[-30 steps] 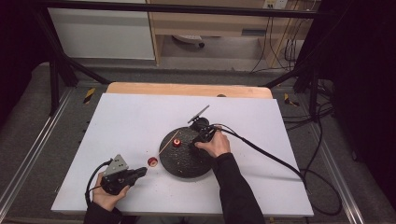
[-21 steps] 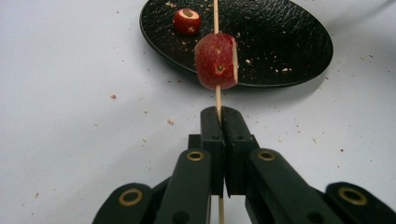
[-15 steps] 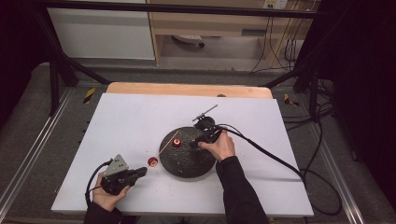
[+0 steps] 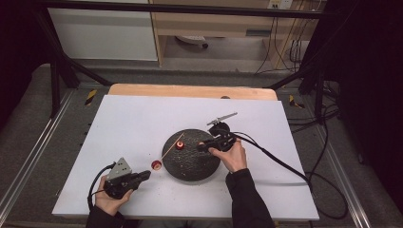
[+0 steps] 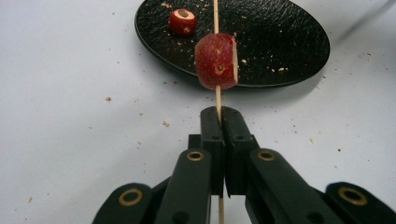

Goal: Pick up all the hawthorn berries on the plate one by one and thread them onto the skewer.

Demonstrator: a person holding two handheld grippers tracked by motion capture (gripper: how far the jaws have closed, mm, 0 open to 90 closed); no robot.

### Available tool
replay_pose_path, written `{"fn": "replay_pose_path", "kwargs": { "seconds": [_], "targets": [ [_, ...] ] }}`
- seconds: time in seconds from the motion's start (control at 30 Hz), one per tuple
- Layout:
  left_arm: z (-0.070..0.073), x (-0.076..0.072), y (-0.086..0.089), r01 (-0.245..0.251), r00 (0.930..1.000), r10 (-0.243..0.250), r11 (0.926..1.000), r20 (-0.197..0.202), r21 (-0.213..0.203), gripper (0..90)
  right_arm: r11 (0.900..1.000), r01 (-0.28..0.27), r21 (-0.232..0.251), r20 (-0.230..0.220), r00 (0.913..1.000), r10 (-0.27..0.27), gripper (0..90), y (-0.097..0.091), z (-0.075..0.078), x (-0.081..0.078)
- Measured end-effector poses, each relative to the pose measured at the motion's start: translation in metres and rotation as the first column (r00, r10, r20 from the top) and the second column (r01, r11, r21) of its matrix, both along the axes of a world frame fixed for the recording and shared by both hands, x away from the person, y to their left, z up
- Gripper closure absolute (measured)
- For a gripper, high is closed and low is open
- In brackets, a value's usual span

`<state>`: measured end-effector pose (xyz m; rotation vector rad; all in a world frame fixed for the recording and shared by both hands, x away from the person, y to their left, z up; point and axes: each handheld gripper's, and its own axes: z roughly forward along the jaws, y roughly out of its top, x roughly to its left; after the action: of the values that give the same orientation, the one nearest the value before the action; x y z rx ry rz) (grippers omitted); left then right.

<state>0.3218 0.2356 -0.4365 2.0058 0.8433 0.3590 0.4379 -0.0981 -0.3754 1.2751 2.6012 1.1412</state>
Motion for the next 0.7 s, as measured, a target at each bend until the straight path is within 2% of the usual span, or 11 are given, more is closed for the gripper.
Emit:
{"fn": "replay_pose_path", "kwargs": {
  "seconds": [0.2,0.4,0.43,0.47,0.53,0.57,0.63,0.67,0.7],
  "targets": [
    [0.000,0.000,-0.002,0.001,1.0000,-0.001,1.0000,0.002,0.002,88.1,0.9963,0.028,0.081,0.030,0.9991,-0.030,61.6,-0.010,-0.006,-0.012],
    [0.000,-0.001,-0.003,-0.002,1.0000,0.002,1.0000,0.004,0.001,88.1,0.9808,0.069,0.182,0.055,0.9952,-0.081,61.6,-0.018,-0.015,-0.024],
    [0.000,-0.001,-0.004,-0.002,1.0000,0.002,1.0000,0.004,-0.001,88.1,0.9723,0.081,0.219,0.061,0.9934,-0.097,61.6,-0.020,-0.018,-0.028],
    [0.000,-0.001,-0.004,-0.001,1.0000,0.001,1.0000,0.005,0.000,88.0,0.9723,0.081,0.219,0.061,0.9934,-0.097,61.6,-0.020,-0.018,-0.028],
    [0.000,-0.001,-0.006,-0.001,1.0000,0.001,1.0000,0.003,-0.001,88.1,0.9590,0.099,0.266,0.078,0.9892,-0.124,61.6,-0.023,-0.023,-0.033],
    [0.000,-0.001,-0.006,-0.001,1.0000,0.001,1.0000,0.003,-0.001,88.0,0.9590,0.099,0.266,0.078,0.9892,-0.124,61.6,-0.023,-0.023,-0.033],
    [0.000,-0.001,-0.007,0.000,1.0000,0.000,1.0000,0.004,0.000,88.1,0.9468,0.112,0.302,0.082,0.9863,-0.143,61.6,-0.024,-0.026,-0.036],
    [0.000,-0.001,-0.008,-0.001,1.0000,0.001,1.0000,0.004,0.000,88.0,0.9323,0.128,0.338,0.086,0.9823,-0.166,61.6,-0.026,-0.029,-0.040],
    [0.000,-0.001,-0.009,-0.002,1.0000,0.002,1.0000,0.004,0.001,88.0,0.9226,0.136,0.361,0.086,0.9802,-0.178,61.6,-0.027,-0.031,-0.042]
  ]
}}
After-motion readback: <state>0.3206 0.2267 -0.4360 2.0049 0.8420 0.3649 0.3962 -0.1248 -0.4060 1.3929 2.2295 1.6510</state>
